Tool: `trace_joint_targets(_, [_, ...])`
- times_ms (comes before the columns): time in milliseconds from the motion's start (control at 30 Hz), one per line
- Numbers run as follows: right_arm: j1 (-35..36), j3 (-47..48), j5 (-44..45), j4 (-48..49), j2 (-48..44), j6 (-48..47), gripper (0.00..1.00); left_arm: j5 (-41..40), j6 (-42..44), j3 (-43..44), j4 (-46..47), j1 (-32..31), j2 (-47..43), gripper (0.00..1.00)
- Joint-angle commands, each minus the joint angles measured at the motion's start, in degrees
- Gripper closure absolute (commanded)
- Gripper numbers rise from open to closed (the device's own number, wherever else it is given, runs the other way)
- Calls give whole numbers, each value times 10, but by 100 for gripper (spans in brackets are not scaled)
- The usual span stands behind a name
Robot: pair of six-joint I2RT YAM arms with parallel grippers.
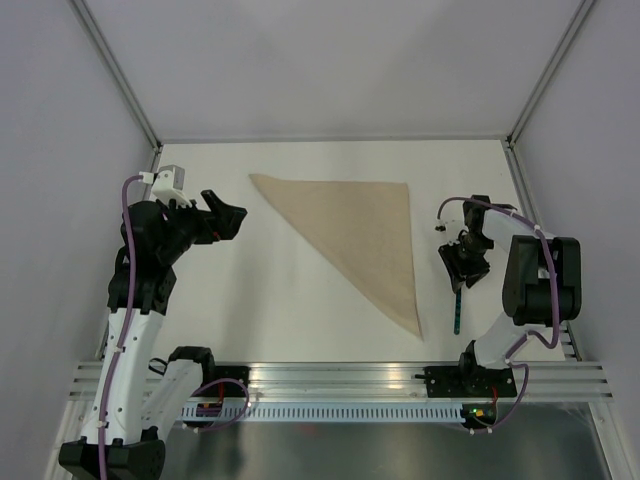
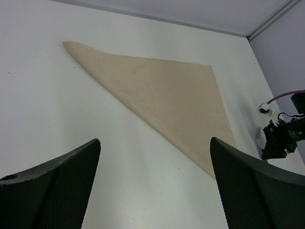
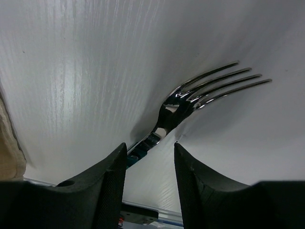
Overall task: Fold the napkin, place the utensils inside, and roll it up
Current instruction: Pick up the fork at the center of the board.
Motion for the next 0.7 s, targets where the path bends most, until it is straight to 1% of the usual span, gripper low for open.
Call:
trace_joint_targets(0, [-2, 19, -2, -28, 16, -9, 50, 9, -21, -6, 18, 3, 0, 0])
trace_joint_targets(100, [-2, 17, -1, -27, 24, -10, 51, 9, -19, -6, 18, 3, -1, 0])
trace_joint_targets(300, [-2, 15, 11, -21, 36, -11, 57, 8, -19, -5, 18, 3, 3, 0])
trace_joint_targets(367, [-2, 11, 15, -15, 37, -9, 61, 8, -19, -5, 18, 3, 3, 0])
trace_joint_targets(433, [-2, 10, 16, -9, 40, -7, 63, 8, -19, -5, 18, 4, 4, 0])
trace_joint_targets(467, [-2, 11, 18, -6, 42, -5, 67, 8, -19, -5, 19, 3, 5, 0])
trace_joint_targets(533, [-2, 16, 19, 7, 45, 0, 71, 8, -19, -5, 19, 3, 8, 0])
trace_joint_targets(567, [-2, 19, 19, 10, 50, 4, 76, 8, -19, -4, 19, 3, 8, 0])
trace_joint_targets(600, [-2, 28, 19, 21, 52, 6, 80, 8, -19, -4, 19, 3, 9, 0])
trace_joint_targets(667, [-2, 37, 16, 30, 58, 13, 83, 9, -19, -2, 18, 3, 12, 0])
